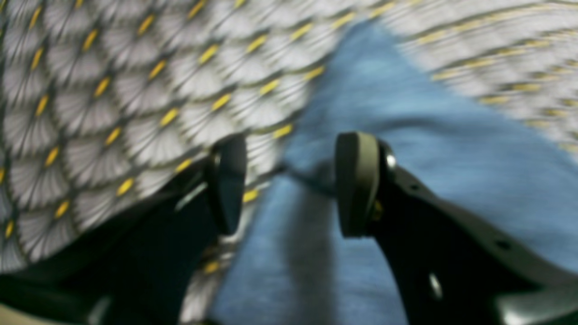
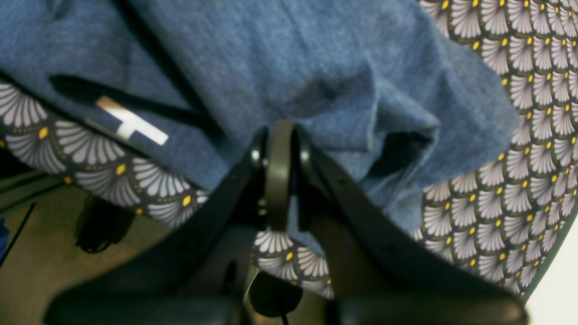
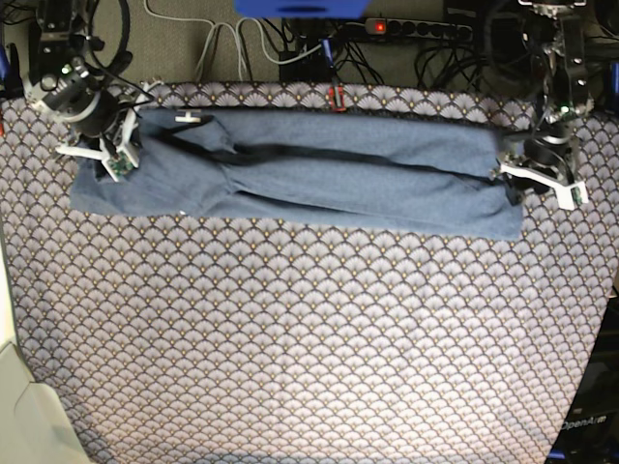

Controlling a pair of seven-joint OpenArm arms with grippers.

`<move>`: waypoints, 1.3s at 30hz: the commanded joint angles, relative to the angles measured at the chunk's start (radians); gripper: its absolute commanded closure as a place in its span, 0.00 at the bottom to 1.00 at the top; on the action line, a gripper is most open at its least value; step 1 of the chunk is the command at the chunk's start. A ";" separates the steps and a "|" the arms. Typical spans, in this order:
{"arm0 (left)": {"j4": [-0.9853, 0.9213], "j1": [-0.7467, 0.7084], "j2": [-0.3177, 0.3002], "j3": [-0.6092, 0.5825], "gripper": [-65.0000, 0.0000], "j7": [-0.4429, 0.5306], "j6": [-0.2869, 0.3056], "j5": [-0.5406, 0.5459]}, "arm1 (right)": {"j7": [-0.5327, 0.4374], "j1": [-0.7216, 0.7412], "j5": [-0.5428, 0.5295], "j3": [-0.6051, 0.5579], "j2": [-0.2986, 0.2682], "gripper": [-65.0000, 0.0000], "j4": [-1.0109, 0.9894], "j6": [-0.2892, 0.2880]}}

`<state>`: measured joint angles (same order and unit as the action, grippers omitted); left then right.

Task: Fold the T-shirt properly
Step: 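Hold both ends of the folded strip with both grippers, then fold the strip end held by the left gripper toward the right gripper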

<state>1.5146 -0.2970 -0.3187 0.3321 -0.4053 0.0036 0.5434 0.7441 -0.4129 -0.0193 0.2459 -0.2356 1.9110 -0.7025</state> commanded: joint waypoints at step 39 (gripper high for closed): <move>-0.142 0.054 0.022 -0.093 0.92 0.022 0.002 -0.001 | -0.011 0.045 -0.003 0.003 -0.015 1.00 0.012 0.004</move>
<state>1.3674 -0.2283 -0.2958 0.2413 -0.3355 -0.0006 0.5362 0.7483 -0.3698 -0.0154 0.2459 -0.2382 1.9087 -0.7025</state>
